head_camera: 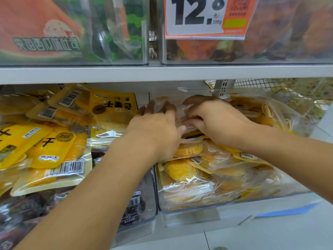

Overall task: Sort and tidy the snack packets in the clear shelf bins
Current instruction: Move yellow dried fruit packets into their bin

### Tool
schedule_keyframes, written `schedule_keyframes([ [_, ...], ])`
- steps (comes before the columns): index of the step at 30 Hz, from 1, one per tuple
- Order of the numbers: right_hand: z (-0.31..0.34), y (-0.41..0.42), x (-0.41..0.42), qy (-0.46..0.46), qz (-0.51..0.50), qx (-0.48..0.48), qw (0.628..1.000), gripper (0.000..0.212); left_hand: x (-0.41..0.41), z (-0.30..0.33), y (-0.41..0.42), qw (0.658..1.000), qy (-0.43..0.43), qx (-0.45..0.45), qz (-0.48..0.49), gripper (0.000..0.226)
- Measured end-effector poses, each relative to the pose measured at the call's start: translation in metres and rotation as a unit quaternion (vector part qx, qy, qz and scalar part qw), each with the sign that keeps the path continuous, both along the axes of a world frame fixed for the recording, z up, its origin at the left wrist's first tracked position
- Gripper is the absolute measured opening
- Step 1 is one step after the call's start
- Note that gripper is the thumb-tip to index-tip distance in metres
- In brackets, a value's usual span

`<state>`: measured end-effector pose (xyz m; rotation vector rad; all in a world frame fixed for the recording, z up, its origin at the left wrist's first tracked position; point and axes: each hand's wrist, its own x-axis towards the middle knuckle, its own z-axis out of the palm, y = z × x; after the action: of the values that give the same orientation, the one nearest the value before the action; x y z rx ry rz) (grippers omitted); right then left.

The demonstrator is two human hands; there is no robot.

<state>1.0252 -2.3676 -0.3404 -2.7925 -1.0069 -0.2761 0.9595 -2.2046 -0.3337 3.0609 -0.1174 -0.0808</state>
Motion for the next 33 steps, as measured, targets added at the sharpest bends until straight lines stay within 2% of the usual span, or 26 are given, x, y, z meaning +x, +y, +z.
schedule_keyframes([
  [3, 0.001, 0.004, 0.005, -0.029, -0.019, -0.001, 0.999, 0.02, 0.002, -0.004, -0.007, 0.999, 0.008, 0.031, 0.004, 0.097],
  [5, 0.012, 0.003, 0.006, -0.005, -0.055, 0.002, 0.998, 0.03, 0.009, -0.009, -0.013, 0.998, -0.001, 0.064, 0.0, 0.094],
  [8, 0.036, -0.01, 0.008, 0.118, -0.14, -0.157, 0.97, 0.048, 0.021, -0.014, -0.018, 0.997, -0.016, 0.08, 0.013, 0.088],
  [10, 0.043, -0.02, 0.015, 0.166, -0.15, -0.229, 0.947, 0.053, 0.026, -0.014, -0.017, 0.996, -0.002, 0.087, 0.021, 0.082],
  [12, 0.043, -0.022, 0.026, 0.151, -0.121, -0.264, 0.945, 0.068, 0.033, -0.012, -0.013, 0.996, 0.015, 0.087, 0.032, 0.077],
  [14, 0.038, -0.015, 0.037, 0.115, -0.078, -0.306, 0.942, 0.072, 0.039, -0.01, -0.009, 0.996, 0.009, 0.083, 0.041, 0.077],
  [16, 0.031, -0.004, 0.044, 0.11, -0.038, -0.361, 0.925, 0.068, 0.043, -0.008, -0.008, 0.996, -0.008, 0.069, 0.046, 0.081],
  [19, 0.02, 0.005, 0.053, 0.153, -0.02, -0.342, 0.927, 0.072, 0.044, -0.006, -0.016, 0.997, -0.055, 0.048, 0.018, 0.088],
  [21, 0.009, 0.007, 0.053, 0.13, -0.012, -0.32, 0.938, 0.064, 0.043, -0.006, -0.022, 0.997, -0.072, 0.033, -0.02, 0.092],
  [23, 0.001, 0.006, 0.052, 0.104, -0.014, -0.299, 0.948, 0.051, 0.044, -0.011, -0.023, 0.995, -0.075, 0.037, -0.048, 0.095],
  [25, 0.001, 0.003, 0.05, 0.103, -0.008, -0.267, 0.958, 0.017, 0.045, -0.017, -0.018, 0.996, -0.058, 0.051, -0.041, 0.101],
  [26, 0.004, -0.002, 0.051, 0.103, 0.003, -0.267, 0.958, 0.012, 0.046, -0.018, -0.016, 0.997, -0.047, 0.056, -0.029, 0.103],
  [27, 0.008, -0.008, 0.052, 0.1, 0.017, -0.278, 0.955, 0.018, 0.046, -0.018, -0.015, 0.997, -0.037, 0.06, -0.015, 0.102],
  [29, 0.021, -0.023, 0.053, 0.104, 0.024, -0.283, 0.953, 0.012, 0.045, -0.015, -0.016, 0.998, -0.029, 0.062, 0.003, 0.099],
  [33, 0.041, -0.046, 0.046, 0.174, 0.029, -0.318, 0.932, 0.024, 0.044, -0.014, -0.018, 0.998, -0.036, 0.059, 0.011, 0.1],
])
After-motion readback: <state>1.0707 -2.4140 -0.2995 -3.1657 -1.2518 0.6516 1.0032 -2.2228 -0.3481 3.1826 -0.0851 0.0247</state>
